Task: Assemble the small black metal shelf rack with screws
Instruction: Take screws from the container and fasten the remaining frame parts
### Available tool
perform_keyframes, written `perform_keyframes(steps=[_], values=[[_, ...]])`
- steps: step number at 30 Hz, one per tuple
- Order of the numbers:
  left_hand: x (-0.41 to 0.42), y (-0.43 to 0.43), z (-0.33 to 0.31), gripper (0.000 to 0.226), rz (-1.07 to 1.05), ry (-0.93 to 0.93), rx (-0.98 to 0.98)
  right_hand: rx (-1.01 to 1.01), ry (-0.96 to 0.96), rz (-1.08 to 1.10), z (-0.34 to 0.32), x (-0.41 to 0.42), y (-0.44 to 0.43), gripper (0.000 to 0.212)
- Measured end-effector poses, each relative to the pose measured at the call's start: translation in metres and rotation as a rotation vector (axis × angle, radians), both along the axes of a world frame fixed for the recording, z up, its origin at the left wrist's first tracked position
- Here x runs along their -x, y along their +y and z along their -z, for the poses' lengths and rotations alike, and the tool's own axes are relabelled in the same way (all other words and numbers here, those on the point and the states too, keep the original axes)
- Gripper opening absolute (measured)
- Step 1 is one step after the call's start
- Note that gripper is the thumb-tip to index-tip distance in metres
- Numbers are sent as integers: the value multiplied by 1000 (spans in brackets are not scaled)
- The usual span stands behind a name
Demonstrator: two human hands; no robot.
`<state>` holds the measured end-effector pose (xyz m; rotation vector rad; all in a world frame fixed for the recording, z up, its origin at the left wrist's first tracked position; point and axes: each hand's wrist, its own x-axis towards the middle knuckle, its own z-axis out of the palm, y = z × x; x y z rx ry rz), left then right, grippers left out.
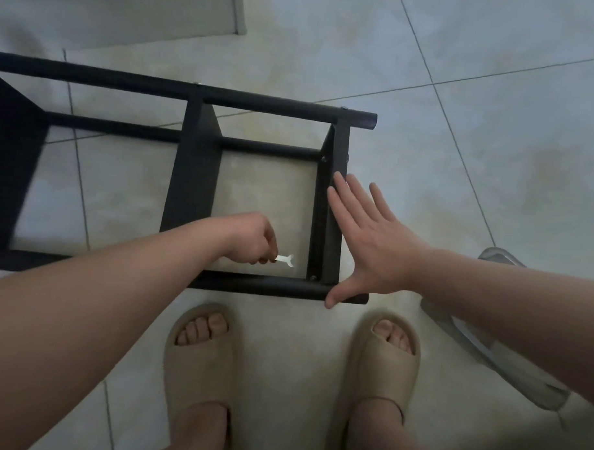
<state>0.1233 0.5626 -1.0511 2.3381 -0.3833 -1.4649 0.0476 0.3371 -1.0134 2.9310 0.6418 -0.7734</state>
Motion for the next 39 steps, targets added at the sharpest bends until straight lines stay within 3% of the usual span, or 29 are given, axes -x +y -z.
perform_keyframes(steps=[6, 13, 21, 26, 39], values=[[1, 3, 25, 5, -156, 111, 273, -94, -35, -28, 16, -2, 0, 154], [8, -11, 15, 11, -231, 63, 404, -13, -46, -67, 11, -1, 1, 150], [15, -16, 10, 11, -375, 284, 456, -95, -51, -53, 17, -2, 0, 149], [22, -22, 15, 6, -643, 499, 505, -128, -44, -42, 20, -2, -1, 150], [27, -32, 11, 3, -721, 346, 535, -145, -42, -34, 23, -2, -1, 150]])
